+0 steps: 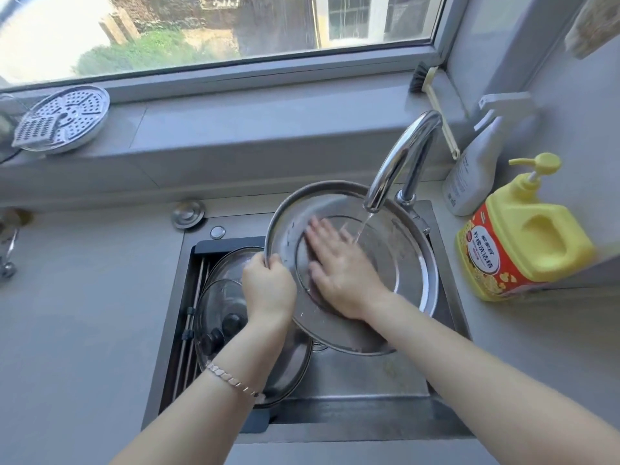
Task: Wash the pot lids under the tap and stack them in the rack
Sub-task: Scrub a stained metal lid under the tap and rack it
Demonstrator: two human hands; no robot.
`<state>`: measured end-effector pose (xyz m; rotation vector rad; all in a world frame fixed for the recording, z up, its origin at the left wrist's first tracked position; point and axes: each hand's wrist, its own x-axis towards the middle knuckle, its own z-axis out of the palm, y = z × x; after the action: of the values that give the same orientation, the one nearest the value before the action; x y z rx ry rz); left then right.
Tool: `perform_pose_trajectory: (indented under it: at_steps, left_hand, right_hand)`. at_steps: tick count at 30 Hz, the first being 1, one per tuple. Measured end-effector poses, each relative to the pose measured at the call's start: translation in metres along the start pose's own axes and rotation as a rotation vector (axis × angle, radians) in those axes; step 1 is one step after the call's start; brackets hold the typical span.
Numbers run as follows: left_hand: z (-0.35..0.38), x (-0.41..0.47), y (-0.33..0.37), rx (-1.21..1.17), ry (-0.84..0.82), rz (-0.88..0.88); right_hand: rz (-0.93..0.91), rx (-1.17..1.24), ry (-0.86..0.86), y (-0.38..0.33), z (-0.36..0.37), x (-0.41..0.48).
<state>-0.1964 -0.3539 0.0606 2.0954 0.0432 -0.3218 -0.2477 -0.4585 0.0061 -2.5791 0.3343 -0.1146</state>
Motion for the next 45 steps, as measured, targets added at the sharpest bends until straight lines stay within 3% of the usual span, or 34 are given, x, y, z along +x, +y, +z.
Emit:
perform_pose_trajectory:
  at_steps: [2,4,9,14,19,24,31,37,41,45]
  left_hand:
    - [0.004,0.004,-0.009,-0.049,-0.006,-0.049]
    - [0.007,0.002,-0.014,-0.073,-0.032,-0.065]
    - [0.008,-0.006,-0.013,-0.017,-0.088,-0.026]
    - [0.013,-0.002,-0.008,-0.042,-0.064,-0.033]
    - [0.015,-0.002,-0.003,-0.062,-0.042,-0.039]
    - [0.013,-0.001,-0.011,-0.101,-0.022,-0.052]
    - [0.000,0.003,-0.013,-0.085,0.021,-0.042]
    - [0.021,-0.022,-0.020,-0.098,-0.124,-0.089]
    - [0.019,-0.020,-0.009,-0.105,-0.146,-0.053]
    - [0.006,-0.015,-0.002,-0.089,-0.097,0.021]
  right_hand:
    - [-0.211,-0.005,-0.172,-0.018,0.007,-0.021]
    - [-0.271,-0.055,-0.248,-0.010,0.009,-0.031]
    - [0.083,-0.192,-0.145,0.044,-0.016,-0.022]
    - [-0.224,-0.142,-0.221,0.017,-0.002,-0.045]
    - [0.002,-0.194,-0.180,0.032,-0.020,-0.043]
    - [-0.219,-0.136,-0.351,0.024,-0.022,-0.064]
    - [-0.241,-0.112,-0.508,0.043,-0.048,-0.089]
    - [-0.182,-0.185,-0.310,0.024,-0.025,-0.060]
    - [0.126,-0.228,-0.096,0.036,-0.026,-0.034]
    - [0.314,-0.211,0.051,0.042,-0.028,-0.030]
